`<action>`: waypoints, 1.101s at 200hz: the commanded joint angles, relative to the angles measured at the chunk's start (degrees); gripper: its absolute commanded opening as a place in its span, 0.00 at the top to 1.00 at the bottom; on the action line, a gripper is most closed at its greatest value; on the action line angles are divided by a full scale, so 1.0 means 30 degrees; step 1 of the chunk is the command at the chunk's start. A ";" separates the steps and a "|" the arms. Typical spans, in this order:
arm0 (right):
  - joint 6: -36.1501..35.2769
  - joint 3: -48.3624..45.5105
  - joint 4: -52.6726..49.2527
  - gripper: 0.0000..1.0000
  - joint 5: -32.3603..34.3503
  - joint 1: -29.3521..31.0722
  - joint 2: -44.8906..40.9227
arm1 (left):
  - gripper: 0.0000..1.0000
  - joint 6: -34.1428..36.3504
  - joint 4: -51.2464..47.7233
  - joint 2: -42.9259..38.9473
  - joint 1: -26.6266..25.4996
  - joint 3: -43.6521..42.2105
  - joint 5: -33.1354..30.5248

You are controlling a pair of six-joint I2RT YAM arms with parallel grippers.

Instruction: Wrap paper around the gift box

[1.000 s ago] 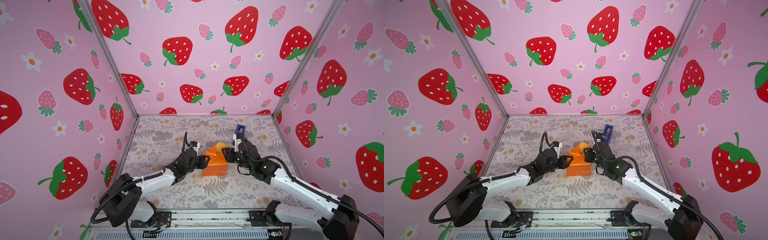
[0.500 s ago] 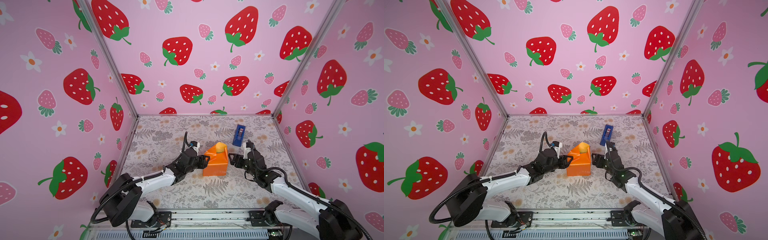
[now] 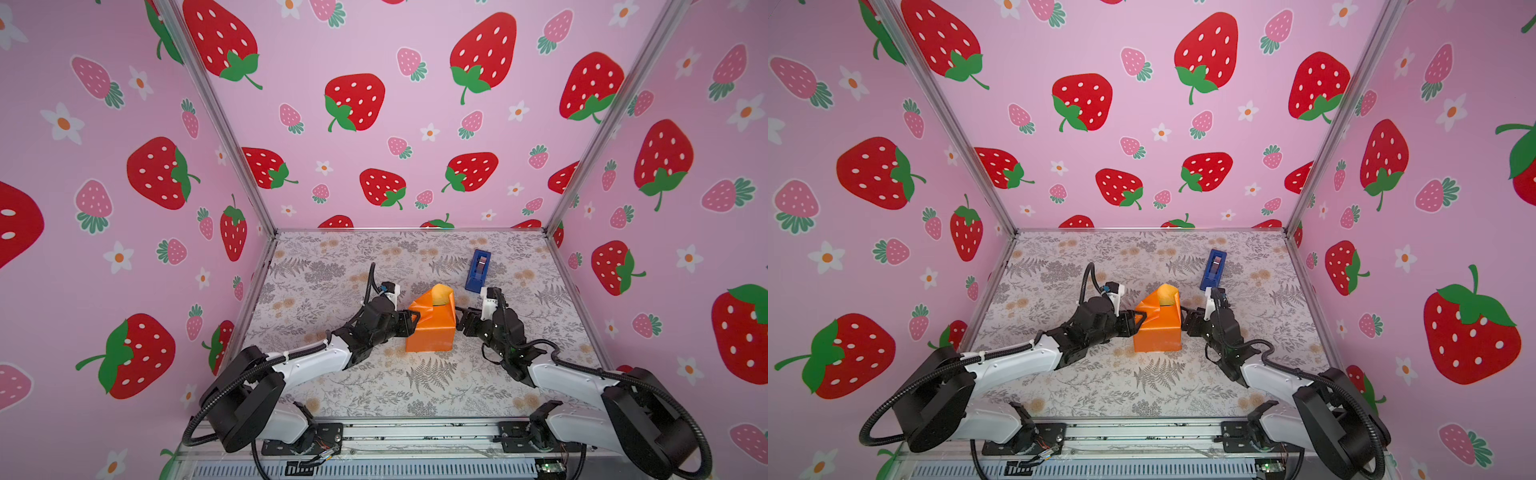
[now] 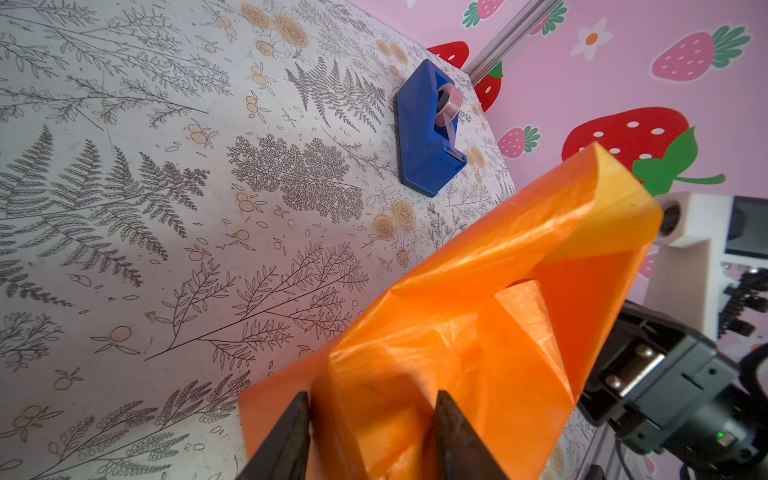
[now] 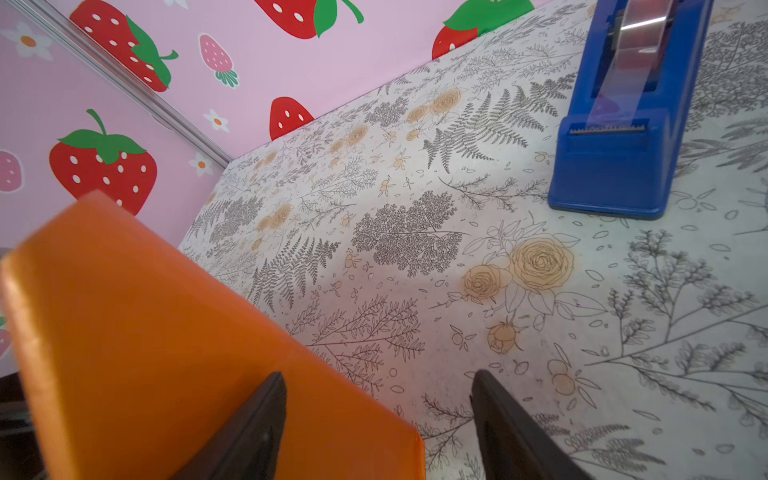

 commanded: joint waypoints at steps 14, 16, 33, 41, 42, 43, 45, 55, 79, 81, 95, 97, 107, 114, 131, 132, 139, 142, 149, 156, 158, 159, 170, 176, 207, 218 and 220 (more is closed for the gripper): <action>-0.0054 -0.0138 0.0911 0.29 -0.0417 -0.0021 -0.0564 | 0.52 0.0235 -0.3247 0.1091 -0.0145 -0.0224 0.0324; -0.0056 -0.0139 0.0883 0.29 -0.0412 -0.0021 -0.0573 | 0.52 0.0220 -0.3255 0.1118 -0.0160 -0.0212 0.0325; -0.0058 -0.0191 0.0733 0.29 -0.0526 -0.0006 -0.0419 | 0.52 0.0224 -0.3289 0.1185 -0.0145 -0.0153 0.0378; 0.0022 -0.0226 0.0807 0.29 -0.0722 -0.0021 -0.0260 | 0.52 0.0256 -0.3273 0.1242 -0.0148 -0.0127 0.0426; 0.0041 -0.0227 0.0816 0.29 -0.0752 -0.0021 -0.0213 | 0.52 0.0260 -0.3285 0.1258 -0.0162 -0.0124 0.0434; 0.0051 -0.0227 0.0806 0.29 -0.0781 -0.0006 -0.0204 | 0.52 0.0262 -0.3276 0.1251 -0.0154 -0.0122 0.0438; 0.0058 -0.0249 0.0821 0.29 -0.0847 -0.0017 -0.0138 | 0.52 0.0256 -0.3277 0.1268 -0.0133 -0.0120 0.0441; 0.0217 -0.0313 0.1001 0.30 -0.1147 0.0008 -0.0021 | 0.52 0.0279 -0.3324 0.1287 -0.0153 -0.0066 0.0471; 0.0151 -0.0405 0.1040 0.31 -0.1130 0.0184 -0.0013 | 0.52 0.0283 -0.3351 0.1259 -0.0160 -0.0061 0.0469; 0.0105 -0.0389 0.0967 0.31 -0.1110 0.0184 -0.0017 | 0.52 0.0283 -0.3332 0.1270 -0.0156 -0.0069 0.0471; 0.0058 -0.0345 0.0574 0.31 -0.0928 0.0213 0.0057 | 0.52 0.0268 -0.3347 0.1267 -0.0147 -0.0047 0.0446; 0.0060 -0.0345 0.0565 0.31 -0.0928 0.0213 0.0088 | 0.52 0.0279 -0.3353 0.1272 -0.0146 -0.0058 0.0443; 0.0004 -0.0374 0.0445 0.31 -0.0940 0.0239 0.0138 | 0.52 0.0265 -0.3377 0.1258 -0.0153 -0.0054 0.0469; -0.0028 -0.0403 0.0419 0.31 -0.0959 0.0243 0.0194 | 0.52 0.0287 -0.3406 0.1258 -0.0145 -0.0036 0.0461; -0.0027 -0.0461 0.0328 0.31 -0.1080 0.0272 0.0356 | 0.52 0.0292 -0.3461 0.1245 -0.0146 -0.0032 0.0442; -0.0027 -0.0461 0.0328 0.31 -0.1092 0.0272 0.0374 | 0.52 0.0278 -0.3466 0.1245 -0.0146 -0.0032 0.0442; -0.0067 -0.0462 0.0313 0.31 -0.1192 0.0300 0.0505 | 0.52 0.0293 -0.3485 0.1219 -0.0150 -0.0032 0.0442; -0.0072 -0.0465 0.0322 0.31 -0.1232 0.0327 0.0537 | 0.51 0.0293 -0.3477 0.1241 -0.0146 -0.0006 0.0442; -0.0111 -0.0462 0.0274 0.31 -0.1331 0.0356 0.0639 | 0.51 0.0293 -0.3515 0.1219 -0.0149 -0.0003 0.0442; -0.0158 -0.0433 0.0187 0.31 -0.1392 0.0361 0.0698 | 0.51 0.0301 -0.3581 0.1206 -0.0147 0.0023 0.0442; -0.0184 -0.0433 0.0168 0.31 -0.1395 0.0404 0.0710 | 0.51 0.0295 -0.3587 0.1213 -0.0146 0.0026 0.0442; -0.0208 -0.0418 0.0160 0.31 -0.1396 0.0426 0.0712 | 0.51 0.0294 -0.3588 0.1199 -0.0131 0.0026 0.0442; -0.0345 -0.0374 0.0044 0.31 -0.1422 0.0511 0.0754 | 0.51 0.0322 -0.3643 0.1196 -0.0146 0.0047 0.0442; -0.0448 -0.0302 -0.0058 0.31 -0.1411 0.0589 0.0765 | 0.51 0.0323 -0.3672 0.1191 -0.0151 0.0052 0.0442; -0.0928 0.0398 -0.1457 0.27 -0.1313 0.0887 0.0713 | 0.50 0.0292 -0.3721 0.1200 -0.0145 0.0085 0.0438; -0.1228 0.0769 -0.2122 0.26 -0.1260 0.1024 0.0758 | 0.50 0.0294 -0.3765 0.1213 -0.0146 0.0085 0.0468; -0.1287 0.0813 -0.2226 0.25 -0.1230 0.1039 0.0739 | 0.50 0.0293 -0.3758 0.1215 -0.0145 0.0085 0.0470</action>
